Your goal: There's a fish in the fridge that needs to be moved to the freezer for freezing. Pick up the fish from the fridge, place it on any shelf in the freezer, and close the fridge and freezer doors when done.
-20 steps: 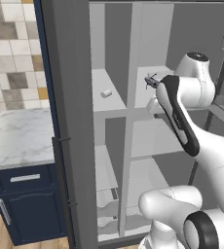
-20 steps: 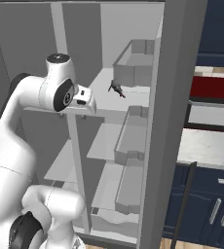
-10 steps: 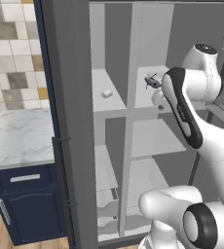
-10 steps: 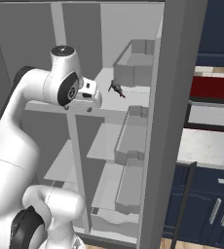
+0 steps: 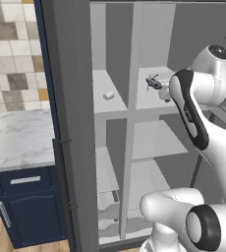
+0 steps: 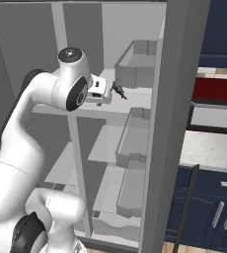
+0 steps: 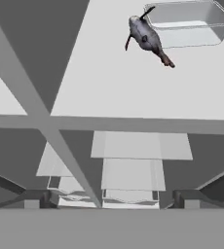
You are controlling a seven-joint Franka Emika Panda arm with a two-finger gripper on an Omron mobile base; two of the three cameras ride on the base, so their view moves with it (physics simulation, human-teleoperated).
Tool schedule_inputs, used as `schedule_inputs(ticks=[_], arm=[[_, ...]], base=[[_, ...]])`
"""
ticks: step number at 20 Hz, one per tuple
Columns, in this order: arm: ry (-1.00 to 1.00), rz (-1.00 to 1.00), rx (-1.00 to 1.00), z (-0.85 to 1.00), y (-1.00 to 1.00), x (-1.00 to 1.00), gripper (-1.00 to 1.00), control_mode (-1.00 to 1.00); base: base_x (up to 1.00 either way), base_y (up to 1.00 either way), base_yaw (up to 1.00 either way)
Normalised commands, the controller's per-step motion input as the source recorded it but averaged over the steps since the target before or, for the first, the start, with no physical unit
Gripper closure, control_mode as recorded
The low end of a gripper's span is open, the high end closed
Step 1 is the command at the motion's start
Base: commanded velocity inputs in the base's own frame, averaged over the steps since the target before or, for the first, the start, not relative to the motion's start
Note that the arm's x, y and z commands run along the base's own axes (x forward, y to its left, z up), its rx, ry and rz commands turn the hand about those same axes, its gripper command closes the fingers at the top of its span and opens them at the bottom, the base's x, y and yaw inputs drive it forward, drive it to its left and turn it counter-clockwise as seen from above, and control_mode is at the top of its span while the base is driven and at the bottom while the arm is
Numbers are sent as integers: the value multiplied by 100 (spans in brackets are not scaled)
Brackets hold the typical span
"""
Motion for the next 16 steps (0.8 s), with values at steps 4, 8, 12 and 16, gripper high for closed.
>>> schedule_inputs(ticks=[4, 8, 12, 16], arm=[[-15, 0, 0, 0, -9, 36, -100, -100], [0, 0, 0, 1, -18, 33, -100, -100], [0, 0, 0, 1, -14, 43, -100, -100], [0, 0, 0, 2, -23, 35, -100, -100]], base=[[0, 0, 0], [0, 0, 0], [0, 0, 0], [0, 0, 0]])
